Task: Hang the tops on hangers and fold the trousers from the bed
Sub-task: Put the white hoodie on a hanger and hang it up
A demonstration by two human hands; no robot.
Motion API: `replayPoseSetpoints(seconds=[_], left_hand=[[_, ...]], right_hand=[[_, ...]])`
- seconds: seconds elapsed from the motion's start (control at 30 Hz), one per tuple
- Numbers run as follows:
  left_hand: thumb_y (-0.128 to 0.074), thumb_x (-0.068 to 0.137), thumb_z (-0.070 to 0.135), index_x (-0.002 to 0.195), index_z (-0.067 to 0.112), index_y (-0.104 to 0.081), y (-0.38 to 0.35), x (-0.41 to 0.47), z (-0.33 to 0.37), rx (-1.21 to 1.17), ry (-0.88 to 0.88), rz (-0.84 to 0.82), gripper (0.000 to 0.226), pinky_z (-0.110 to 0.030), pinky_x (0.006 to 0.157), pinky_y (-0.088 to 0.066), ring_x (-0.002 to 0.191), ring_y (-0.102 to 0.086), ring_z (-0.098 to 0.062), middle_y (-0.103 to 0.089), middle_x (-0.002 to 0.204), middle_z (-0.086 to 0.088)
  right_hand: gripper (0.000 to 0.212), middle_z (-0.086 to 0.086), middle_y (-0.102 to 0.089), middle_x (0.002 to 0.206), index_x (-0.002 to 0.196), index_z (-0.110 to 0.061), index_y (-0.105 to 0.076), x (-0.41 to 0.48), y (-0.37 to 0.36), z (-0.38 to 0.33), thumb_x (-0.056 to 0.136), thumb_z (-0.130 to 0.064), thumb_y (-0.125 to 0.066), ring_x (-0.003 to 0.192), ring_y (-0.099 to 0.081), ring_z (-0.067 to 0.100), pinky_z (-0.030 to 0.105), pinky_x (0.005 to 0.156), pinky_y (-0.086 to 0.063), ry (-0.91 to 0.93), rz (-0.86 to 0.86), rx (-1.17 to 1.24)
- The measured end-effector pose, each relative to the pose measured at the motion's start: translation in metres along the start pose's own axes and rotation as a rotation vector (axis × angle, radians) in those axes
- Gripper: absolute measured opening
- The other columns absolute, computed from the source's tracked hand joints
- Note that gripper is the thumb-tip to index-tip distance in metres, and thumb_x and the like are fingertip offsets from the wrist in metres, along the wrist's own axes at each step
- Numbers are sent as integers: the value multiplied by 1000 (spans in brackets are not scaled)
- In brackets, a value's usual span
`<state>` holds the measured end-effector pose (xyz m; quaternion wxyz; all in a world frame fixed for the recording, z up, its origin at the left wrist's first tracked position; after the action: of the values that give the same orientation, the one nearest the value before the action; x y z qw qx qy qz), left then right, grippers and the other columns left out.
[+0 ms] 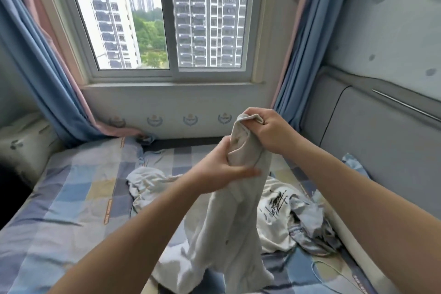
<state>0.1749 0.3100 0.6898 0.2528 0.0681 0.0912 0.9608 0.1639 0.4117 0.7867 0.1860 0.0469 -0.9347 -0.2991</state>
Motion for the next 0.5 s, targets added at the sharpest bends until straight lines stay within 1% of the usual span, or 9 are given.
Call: replayPoseSetpoints(seconds=[0.03,0.1,0.13,0.17,0.23,0.33,0.4,0.47,0.5], left_hand=[[-89,64,43,116,28,-59,8,2,-3,157,1,65,62,-35,80,-58,101,-70,-16,-72,107,2],[-85,73,29,99,20,-64,31,6,-3,375,-40,236,34,-37,76,-55,87,-67,-20,-70,90,2],[-81,80,25,88,17,-63,41,7,0,436,-80,302,21,-36,72,-51,77,-62,-18,-67,79,4],[-77,84,23,80,15,-61,47,7,6,461,-121,332,18,-36,67,-47,69,-56,-15,-62,71,7],[-73,90,23,69,15,-55,61,8,17,446,-179,371,29,-34,58,-39,58,-43,-8,-51,59,12],[-67,97,26,65,11,-51,98,7,35,378,-224,483,38,-33,55,-32,55,-37,-11,-42,56,11],[-63,99,28,66,8,-52,118,9,47,322,-220,508,40,-33,55,-31,55,-36,-9,-40,56,13],[-61,99,31,66,9,-51,123,13,60,291,-206,493,42,-30,52,-29,54,-34,-8,-38,57,12],[-60,99,32,65,12,-51,122,15,65,255,-197,479,41,-29,51,-27,54,-34,-9,-37,58,11]], right_hand=[[20,4,-59,76,87,-2,-64,4,3,-3,101,-9,-52,71,-51,10,29,68,-41,3,15,-31],[22,7,-60,77,88,-1,-63,10,8,-4,102,-12,-51,71,-51,14,31,66,-41,-1,38,-94],[22,11,-61,78,89,-1,-62,12,11,-2,103,-14,-50,72,-53,19,34,66,-42,-7,45,-125],[24,15,-63,80,89,-1,-62,15,14,0,103,-16,-50,73,-54,24,37,66,-43,-13,50,-158],[31,18,-63,80,85,-2,-59,18,23,8,104,-24,-51,73,-56,28,42,68,-44,-40,64,-206],[35,2,-63,69,78,-11,-62,18,45,32,100,-38,-58,65,-56,15,34,63,-44,-146,78,-131],[39,7,-70,78,87,-7,-69,17,63,51,92,-46,-68,70,-62,15,39,66,-52,-252,117,-43],[45,15,-71,86,90,-4,-67,18,75,66,84,-47,-76,75,-63,21,44,70,-56,-339,181,30],[40,12,-68,85,89,-8,-64,19,79,68,83,-45,-79,77,-63,21,41,69,-55,-356,227,45]])
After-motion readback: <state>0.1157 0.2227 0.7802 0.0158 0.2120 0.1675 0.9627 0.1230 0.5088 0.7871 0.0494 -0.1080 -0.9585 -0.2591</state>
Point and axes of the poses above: each hand's wrist, its own x-axis towards the middle knuckle, its own y-axis out of the back of the hand, z = x × y, the point moved 10 cm from there along x, towards the middle knuckle
